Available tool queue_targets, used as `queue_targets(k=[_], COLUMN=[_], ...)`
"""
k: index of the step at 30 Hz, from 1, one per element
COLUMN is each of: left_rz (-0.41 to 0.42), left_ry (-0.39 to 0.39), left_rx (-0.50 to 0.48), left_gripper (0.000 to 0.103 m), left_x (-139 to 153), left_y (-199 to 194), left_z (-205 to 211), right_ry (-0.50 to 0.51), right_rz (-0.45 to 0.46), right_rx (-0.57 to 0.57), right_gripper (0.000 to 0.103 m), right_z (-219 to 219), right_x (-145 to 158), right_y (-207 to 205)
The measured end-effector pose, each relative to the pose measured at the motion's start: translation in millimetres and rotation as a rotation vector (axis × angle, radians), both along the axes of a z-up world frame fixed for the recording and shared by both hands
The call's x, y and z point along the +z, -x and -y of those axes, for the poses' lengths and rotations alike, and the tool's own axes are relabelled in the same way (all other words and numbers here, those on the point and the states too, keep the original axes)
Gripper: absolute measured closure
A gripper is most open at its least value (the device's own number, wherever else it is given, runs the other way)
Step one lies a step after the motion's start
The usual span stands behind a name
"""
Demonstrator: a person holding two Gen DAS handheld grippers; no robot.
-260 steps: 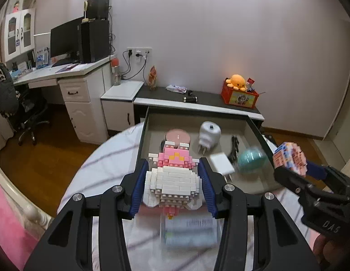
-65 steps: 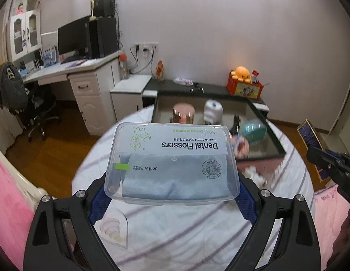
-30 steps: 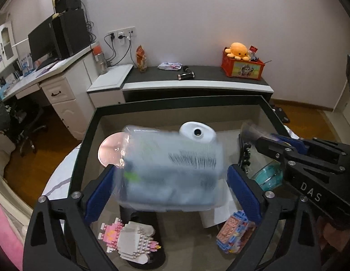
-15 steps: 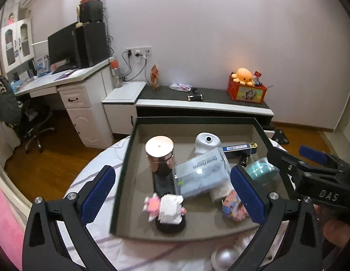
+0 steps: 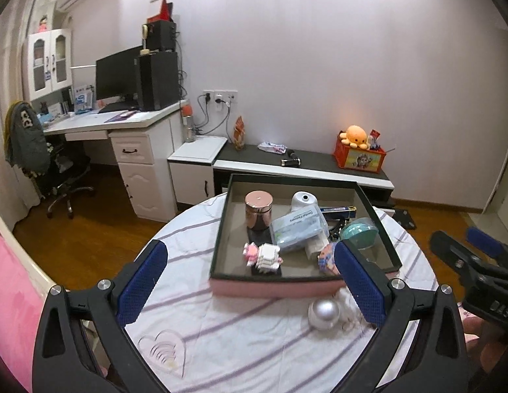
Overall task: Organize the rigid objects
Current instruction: 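Withdraw both tools from the box back over the remaining items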
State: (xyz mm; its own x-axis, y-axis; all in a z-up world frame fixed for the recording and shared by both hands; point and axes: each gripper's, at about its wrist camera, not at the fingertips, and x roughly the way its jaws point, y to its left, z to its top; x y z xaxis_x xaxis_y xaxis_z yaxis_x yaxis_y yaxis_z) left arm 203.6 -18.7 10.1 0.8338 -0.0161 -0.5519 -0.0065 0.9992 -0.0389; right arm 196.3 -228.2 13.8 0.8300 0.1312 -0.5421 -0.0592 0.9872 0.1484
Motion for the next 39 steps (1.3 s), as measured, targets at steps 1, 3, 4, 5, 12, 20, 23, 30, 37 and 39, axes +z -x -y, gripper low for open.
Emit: queue_targets(k=[1, 3, 4, 5, 12, 20, 23, 30, 37, 39], left_rz=[0.003, 0.006, 0.009, 0.011, 0.009, -0.001, -0.003, -0.009, -0.012, -0.012], left_ry=[0.006, 0.014, 0.018, 0.019, 0.018, 0.042, 0.033, 0.03, 0.035, 0.036], left_rx=[0.007, 0.017, 0.022, 0.025, 0.042, 0.044, 0.039, 0.034, 0.033, 0.033], left_gripper=[0.0, 0.0, 0.0, 0.0, 0.0, 0.0, 0.0, 0.0, 0.0, 0.0], left_x=[1.2, 2.5, 2.7, 2.5, -3.6, -10.9, -13.1, -15.4, -15.7, -15.6], left_y=[8.0, 20.3, 29.0, 35.3, 75.0, 101.3, 106.0, 108.8, 109.2, 109.6], left_z=[-3.1, -7.0, -9.8, -11.4, -20.2, -22.3, -18.0, -12.4, -11.4, -11.2], right_ry=[0.009, 0.023, 0.026, 0.027, 0.027, 0.015, 0.019, 0.016, 0.02, 0.02], right_rz=[0.008, 0.024, 0.03, 0.037, 0.055, 0.044, 0.033, 0.023, 0.014, 0.011], right_rx=[-0.001, -0.002, -0.004, -0.006, 0.001, -0.017, -0.021, -0.023, -0.01, -0.009], right_gripper=[0.0, 0.0, 0.0, 0.0, 0.0, 0.0, 0.0, 0.0, 0.0, 0.0], right_z=[-0.3, -1.2, -1.1, -1.1, -3.6, -1.0, -0.3, 2.8, 0.5, 0.5], right_x=[3.0, 8.6, 10.0, 11.7, 11.7, -3.3, -7.6, -11.5, -13.4, -14.0], right_y=[9.6, 27.9, 35.0, 42.2, 89.3, 124.0, 128.4, 131.5, 129.0, 128.4])
